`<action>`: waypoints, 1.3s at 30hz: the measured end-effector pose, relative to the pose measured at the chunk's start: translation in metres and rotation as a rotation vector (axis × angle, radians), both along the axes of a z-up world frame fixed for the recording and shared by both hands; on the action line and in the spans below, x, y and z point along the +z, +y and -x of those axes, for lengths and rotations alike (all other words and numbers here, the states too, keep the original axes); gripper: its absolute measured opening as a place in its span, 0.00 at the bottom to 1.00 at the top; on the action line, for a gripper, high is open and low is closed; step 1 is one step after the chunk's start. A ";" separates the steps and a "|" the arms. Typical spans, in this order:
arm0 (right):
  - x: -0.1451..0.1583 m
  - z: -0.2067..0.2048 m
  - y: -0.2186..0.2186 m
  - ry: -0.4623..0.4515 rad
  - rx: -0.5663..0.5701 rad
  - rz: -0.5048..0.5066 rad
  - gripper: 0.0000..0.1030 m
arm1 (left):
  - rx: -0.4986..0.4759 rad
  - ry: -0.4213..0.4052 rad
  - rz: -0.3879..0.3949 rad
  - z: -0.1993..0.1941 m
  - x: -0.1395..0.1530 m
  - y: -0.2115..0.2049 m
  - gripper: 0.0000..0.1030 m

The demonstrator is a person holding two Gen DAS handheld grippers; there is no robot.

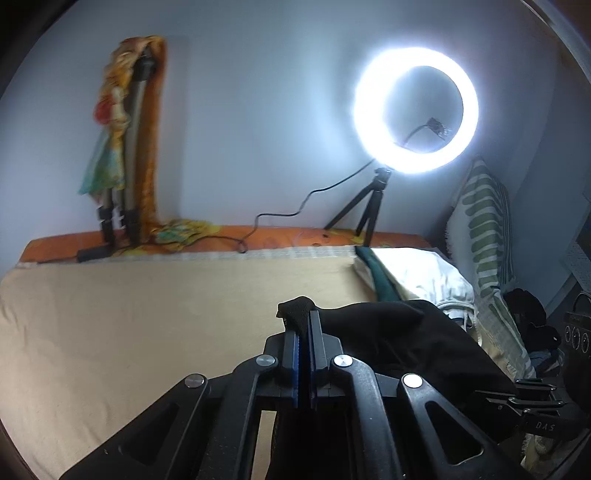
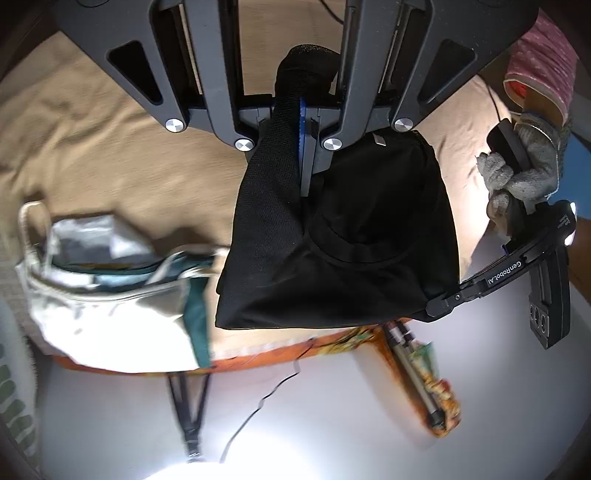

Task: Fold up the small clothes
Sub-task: 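Carry the bundle with right tool and lower it onto the white bag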

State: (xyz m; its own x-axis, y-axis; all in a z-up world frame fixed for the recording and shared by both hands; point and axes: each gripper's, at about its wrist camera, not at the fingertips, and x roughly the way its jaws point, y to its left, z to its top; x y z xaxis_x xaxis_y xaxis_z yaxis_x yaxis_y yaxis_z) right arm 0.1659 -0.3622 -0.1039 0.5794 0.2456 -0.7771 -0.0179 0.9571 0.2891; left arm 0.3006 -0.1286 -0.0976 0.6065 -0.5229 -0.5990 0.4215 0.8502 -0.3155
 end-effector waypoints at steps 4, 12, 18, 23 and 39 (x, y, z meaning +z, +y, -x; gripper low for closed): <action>0.008 0.000 -0.035 -0.015 -0.042 0.036 0.08 | -0.038 -0.010 0.002 -0.013 0.007 -0.042 0.00; 0.024 -0.010 -0.098 -0.055 -0.118 0.133 0.08 | -0.101 -0.060 0.017 -0.036 0.030 -0.128 0.00; 0.032 -0.030 -0.153 -0.084 -0.185 0.224 0.08 | -0.114 -0.094 0.045 -0.066 0.041 -0.197 0.00; 0.035 -0.056 -0.199 -0.116 -0.246 0.257 0.08 | -0.100 -0.102 0.075 -0.092 0.037 -0.242 0.00; -0.007 -0.129 -0.263 -0.111 -0.281 0.222 0.08 | -0.029 -0.115 -0.072 -0.139 -0.011 -0.301 0.05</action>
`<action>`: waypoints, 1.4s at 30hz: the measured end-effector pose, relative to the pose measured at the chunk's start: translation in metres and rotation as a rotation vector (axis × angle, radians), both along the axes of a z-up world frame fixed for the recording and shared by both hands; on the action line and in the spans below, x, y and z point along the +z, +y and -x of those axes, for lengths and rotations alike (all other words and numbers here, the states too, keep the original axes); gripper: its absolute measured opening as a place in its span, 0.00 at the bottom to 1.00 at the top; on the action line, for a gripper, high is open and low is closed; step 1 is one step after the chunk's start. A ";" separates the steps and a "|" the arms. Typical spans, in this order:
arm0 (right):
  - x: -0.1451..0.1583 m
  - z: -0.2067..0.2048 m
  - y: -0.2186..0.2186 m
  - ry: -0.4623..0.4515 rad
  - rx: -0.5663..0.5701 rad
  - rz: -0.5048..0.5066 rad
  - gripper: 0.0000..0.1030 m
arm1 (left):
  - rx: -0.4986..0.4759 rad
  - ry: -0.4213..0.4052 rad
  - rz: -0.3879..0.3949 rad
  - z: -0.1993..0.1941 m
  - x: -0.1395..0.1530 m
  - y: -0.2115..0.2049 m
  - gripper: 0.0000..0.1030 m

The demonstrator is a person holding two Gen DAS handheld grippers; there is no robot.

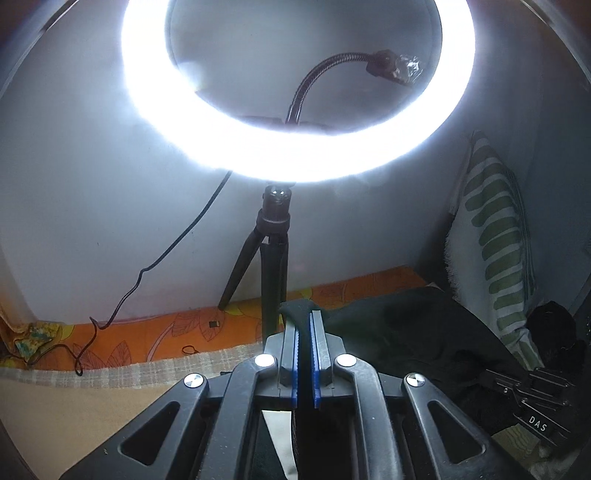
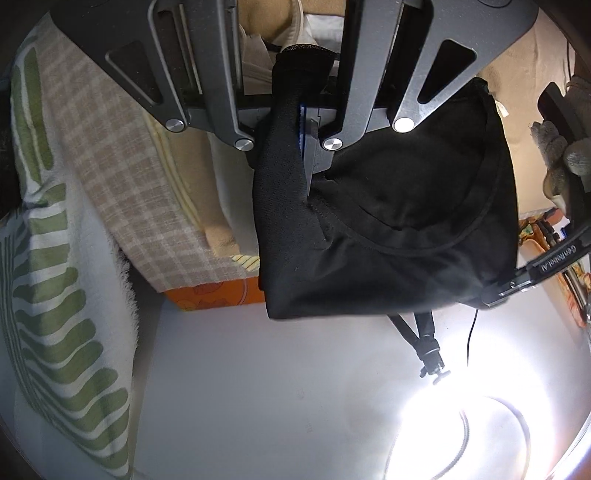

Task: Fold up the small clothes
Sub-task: 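Carry the bundle with right tool and lower it onto the white bag, then open right tool and withdraw both tools from the bundle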

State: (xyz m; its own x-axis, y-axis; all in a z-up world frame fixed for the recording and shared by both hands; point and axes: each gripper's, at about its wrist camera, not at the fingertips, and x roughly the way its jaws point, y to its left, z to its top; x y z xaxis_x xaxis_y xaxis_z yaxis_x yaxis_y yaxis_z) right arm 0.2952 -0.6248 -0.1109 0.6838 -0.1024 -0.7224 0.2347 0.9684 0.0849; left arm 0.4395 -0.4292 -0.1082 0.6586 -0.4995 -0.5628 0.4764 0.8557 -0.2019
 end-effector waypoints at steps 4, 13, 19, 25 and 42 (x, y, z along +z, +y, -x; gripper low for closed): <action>-0.005 0.000 -0.003 0.022 -0.037 0.032 0.27 | 0.004 0.007 0.004 0.002 0.000 0.002 0.54; 0.014 0.021 -0.016 0.000 -0.094 0.036 0.49 | -0.037 -0.012 -0.027 0.028 0.016 0.008 0.64; 0.036 0.038 -0.006 -0.026 -0.098 0.043 0.49 | -0.050 -0.021 -0.031 0.050 0.034 0.017 0.65; 0.062 0.061 0.013 -0.052 -0.100 0.057 0.49 | -0.063 -0.044 -0.026 0.081 0.059 0.030 0.67; 0.135 0.163 0.098 -0.134 -0.105 0.130 0.52 | -0.098 -0.126 0.008 0.215 0.132 0.115 0.96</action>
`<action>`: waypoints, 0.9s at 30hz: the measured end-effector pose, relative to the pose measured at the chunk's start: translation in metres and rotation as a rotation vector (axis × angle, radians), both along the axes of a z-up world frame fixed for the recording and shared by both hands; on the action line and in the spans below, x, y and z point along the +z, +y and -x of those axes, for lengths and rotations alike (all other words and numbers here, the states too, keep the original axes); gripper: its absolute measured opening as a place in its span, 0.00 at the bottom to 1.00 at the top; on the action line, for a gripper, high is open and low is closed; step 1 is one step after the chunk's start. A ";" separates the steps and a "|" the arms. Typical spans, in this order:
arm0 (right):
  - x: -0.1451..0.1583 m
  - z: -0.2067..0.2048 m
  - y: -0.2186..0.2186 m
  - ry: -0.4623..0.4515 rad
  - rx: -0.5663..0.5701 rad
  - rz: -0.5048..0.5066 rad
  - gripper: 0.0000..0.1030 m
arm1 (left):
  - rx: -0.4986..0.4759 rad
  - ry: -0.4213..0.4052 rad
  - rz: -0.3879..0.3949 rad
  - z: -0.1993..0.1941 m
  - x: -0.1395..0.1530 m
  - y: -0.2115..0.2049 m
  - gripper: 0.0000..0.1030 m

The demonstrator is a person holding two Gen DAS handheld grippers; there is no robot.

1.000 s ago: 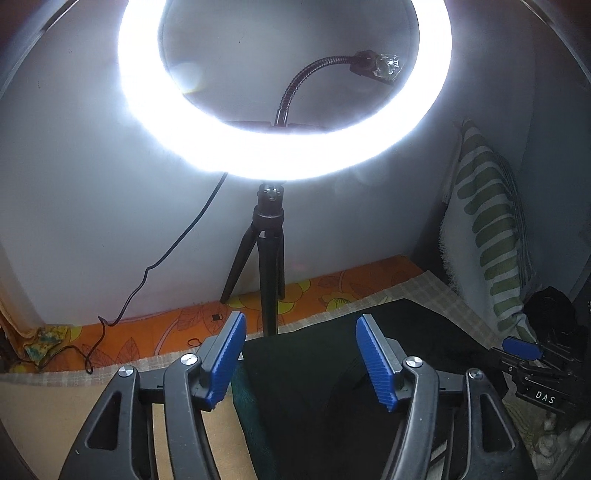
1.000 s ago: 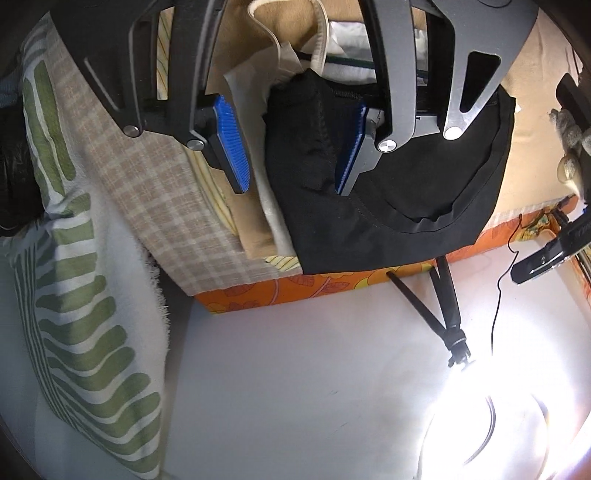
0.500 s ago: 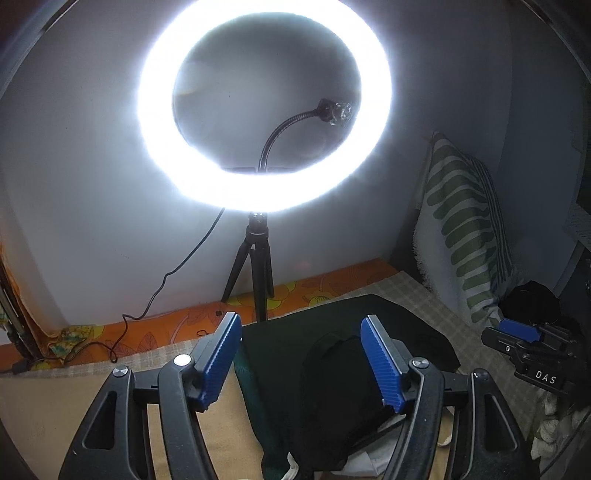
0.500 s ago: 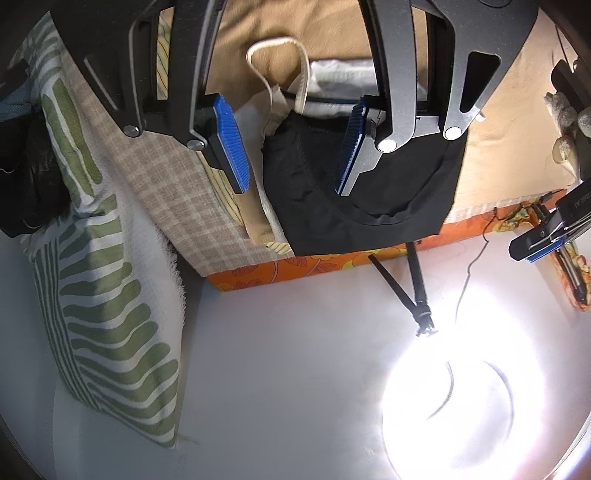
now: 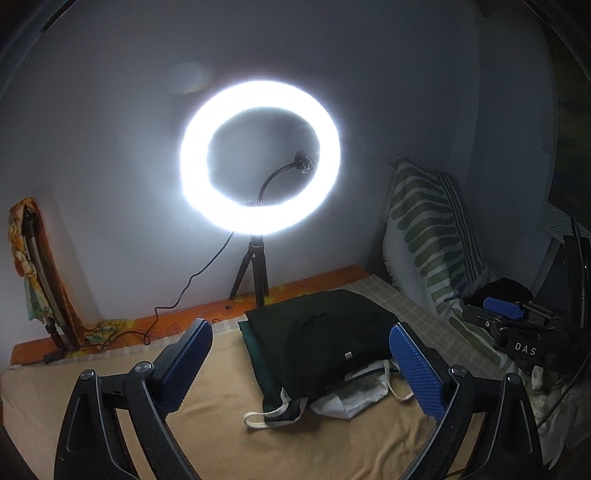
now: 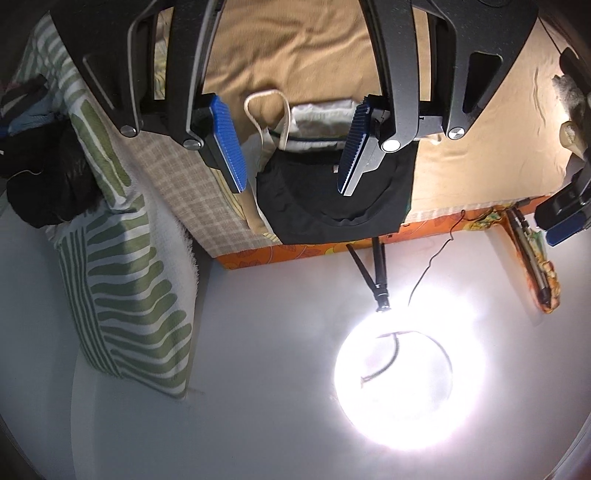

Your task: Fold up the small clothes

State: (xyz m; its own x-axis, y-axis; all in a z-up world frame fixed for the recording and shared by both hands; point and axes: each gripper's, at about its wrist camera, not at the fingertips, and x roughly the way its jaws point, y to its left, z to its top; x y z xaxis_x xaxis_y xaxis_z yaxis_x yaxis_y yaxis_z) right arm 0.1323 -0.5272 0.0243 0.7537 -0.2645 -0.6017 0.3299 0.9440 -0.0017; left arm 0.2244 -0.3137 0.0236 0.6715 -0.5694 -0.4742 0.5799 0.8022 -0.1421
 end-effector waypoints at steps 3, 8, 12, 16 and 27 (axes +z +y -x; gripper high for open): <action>0.005 0.020 0.013 -0.007 -0.006 0.015 0.56 | -0.002 -0.018 -0.003 0.024 0.002 0.021 0.99; 0.009 0.050 0.036 -0.035 -0.008 0.029 0.68 | -0.016 -0.014 0.025 0.065 0.000 0.061 1.00; 0.002 0.074 0.058 -0.045 -0.010 0.034 0.68 | -0.015 -0.044 0.031 0.092 -0.001 0.085 1.00; -0.015 0.092 0.075 -0.038 -0.022 0.035 0.68 | -0.016 -0.028 0.032 0.116 -0.009 0.107 1.00; -0.047 0.131 0.126 -0.077 -0.032 0.008 0.90 | 0.004 -0.025 -0.032 0.165 -0.042 0.150 1.00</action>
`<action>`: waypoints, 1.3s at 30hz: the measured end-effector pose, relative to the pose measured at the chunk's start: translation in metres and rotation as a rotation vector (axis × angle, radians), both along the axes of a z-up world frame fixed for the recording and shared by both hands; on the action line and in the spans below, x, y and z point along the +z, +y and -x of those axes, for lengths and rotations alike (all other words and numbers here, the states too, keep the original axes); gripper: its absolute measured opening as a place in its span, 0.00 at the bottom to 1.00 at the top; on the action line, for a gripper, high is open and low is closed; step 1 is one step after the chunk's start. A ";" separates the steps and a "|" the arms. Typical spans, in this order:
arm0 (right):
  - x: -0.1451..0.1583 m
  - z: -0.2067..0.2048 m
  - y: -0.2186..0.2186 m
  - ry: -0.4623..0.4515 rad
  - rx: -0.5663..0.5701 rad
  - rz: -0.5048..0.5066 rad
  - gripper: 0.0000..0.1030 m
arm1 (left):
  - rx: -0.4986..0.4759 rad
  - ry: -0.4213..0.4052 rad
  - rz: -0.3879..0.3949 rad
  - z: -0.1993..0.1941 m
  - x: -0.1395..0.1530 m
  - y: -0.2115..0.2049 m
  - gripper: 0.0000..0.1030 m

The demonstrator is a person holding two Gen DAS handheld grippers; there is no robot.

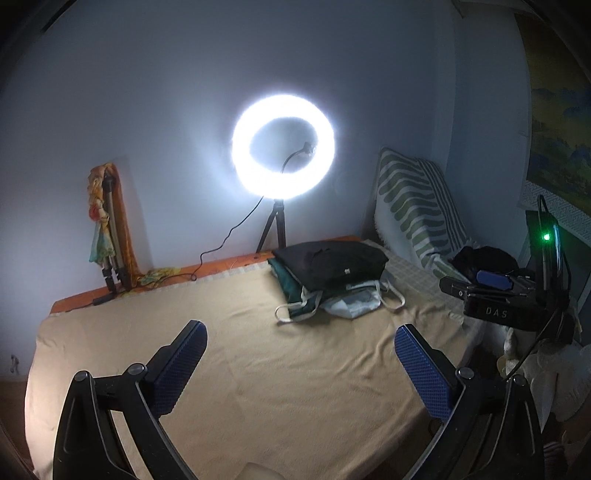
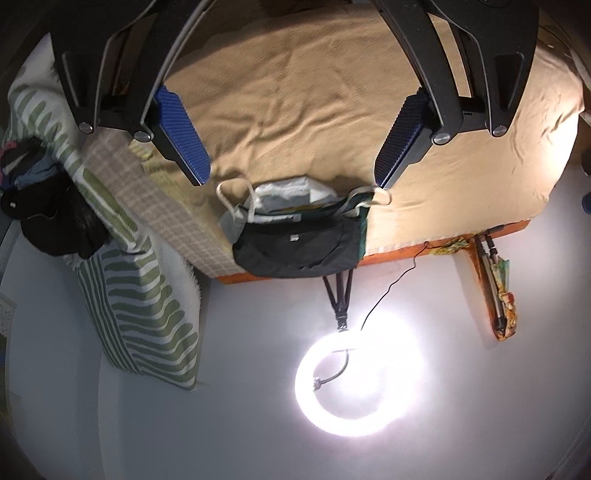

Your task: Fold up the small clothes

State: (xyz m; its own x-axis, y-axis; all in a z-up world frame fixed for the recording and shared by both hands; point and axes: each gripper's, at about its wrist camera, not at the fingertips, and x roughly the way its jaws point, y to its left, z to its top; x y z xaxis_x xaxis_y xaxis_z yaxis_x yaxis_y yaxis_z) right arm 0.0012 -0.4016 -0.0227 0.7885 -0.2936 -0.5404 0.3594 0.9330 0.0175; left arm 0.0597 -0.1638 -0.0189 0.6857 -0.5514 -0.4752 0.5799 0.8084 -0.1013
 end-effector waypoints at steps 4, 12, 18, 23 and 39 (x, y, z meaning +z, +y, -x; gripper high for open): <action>-0.009 0.005 0.010 -0.016 -0.005 -0.003 0.99 | 0.013 0.005 -0.029 0.004 -0.010 0.005 1.00; -0.038 0.013 0.021 -0.046 -0.038 0.040 1.00 | 0.040 0.007 -0.054 0.009 -0.030 0.011 1.00; -0.048 0.009 0.023 -0.040 -0.024 0.059 1.00 | 0.061 0.029 -0.118 0.008 -0.050 0.003 1.00; -0.052 0.008 0.023 -0.034 -0.021 0.069 1.00 | 0.057 0.010 -0.173 0.015 -0.058 -0.007 1.00; -0.054 0.007 0.017 -0.033 -0.021 0.070 1.00 | 0.050 -0.017 -0.193 0.020 -0.059 -0.014 1.00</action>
State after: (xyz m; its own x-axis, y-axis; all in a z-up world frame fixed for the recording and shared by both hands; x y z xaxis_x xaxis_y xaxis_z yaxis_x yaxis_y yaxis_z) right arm -0.0061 -0.3848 -0.0767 0.7991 -0.3460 -0.4916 0.3789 0.9248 -0.0349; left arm 0.0398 -0.1776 -0.0781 0.7186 -0.4163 -0.5571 0.5388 0.8397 0.0675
